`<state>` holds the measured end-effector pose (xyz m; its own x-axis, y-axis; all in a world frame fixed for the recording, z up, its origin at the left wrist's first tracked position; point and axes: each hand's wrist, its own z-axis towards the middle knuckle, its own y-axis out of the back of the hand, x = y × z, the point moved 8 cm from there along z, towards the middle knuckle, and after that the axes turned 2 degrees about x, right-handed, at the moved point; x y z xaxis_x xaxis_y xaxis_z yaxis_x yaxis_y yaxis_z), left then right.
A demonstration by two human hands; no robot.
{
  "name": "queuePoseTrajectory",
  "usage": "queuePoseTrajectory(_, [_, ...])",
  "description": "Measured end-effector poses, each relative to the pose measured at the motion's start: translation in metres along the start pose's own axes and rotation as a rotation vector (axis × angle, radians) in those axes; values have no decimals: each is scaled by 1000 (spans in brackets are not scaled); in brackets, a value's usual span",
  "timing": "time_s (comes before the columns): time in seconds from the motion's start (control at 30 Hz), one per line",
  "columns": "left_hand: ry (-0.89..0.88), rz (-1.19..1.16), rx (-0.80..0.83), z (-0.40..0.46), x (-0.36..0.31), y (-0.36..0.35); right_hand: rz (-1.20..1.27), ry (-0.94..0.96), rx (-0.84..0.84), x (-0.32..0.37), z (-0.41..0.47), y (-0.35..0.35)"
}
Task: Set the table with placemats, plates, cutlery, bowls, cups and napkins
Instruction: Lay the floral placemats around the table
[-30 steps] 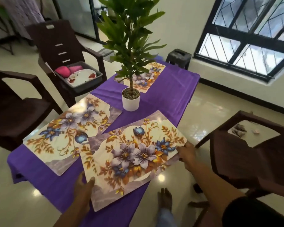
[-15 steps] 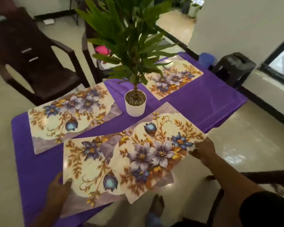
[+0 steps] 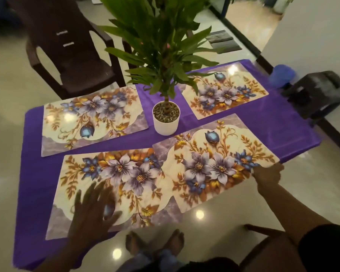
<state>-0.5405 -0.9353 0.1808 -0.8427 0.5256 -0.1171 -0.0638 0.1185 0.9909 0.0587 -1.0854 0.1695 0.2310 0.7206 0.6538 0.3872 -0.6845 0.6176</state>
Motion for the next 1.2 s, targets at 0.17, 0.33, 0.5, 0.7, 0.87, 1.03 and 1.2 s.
queuePoseTrajectory(0.17, [-188, -107, 133, 23, -96, -16, -563, 364, -5, 26, -41, -29])
queuePoseTrajectory(0.33, [-324, -141, 232, 54, -161, -13, -1031, 937, 276, 34, -84, -84])
queuePoseTrajectory(0.5, [-395, -109, 375, 69, -199, -25, -1137, 884, 415, 17, -93, -93])
queuePoseTrajectory(0.7, [-454, -76, 380, 98, -225, -28, -1096, 795, 415, 37, -80, -73])
queuePoseTrajectory(0.87, [-468, -18, 366, 124, -261, -34, -1086, 797, 371, 60, -48, -46])
queuePoseTrajectory(1.03, [-298, -36, 382, 153, -309, -42, -1209, 888, 383, 72, -8, -34])
queuePoseTrajectory(1.2, [-183, 47, 334, 180, -338, -44, -1353, 1024, 366, 86, 20, -29])
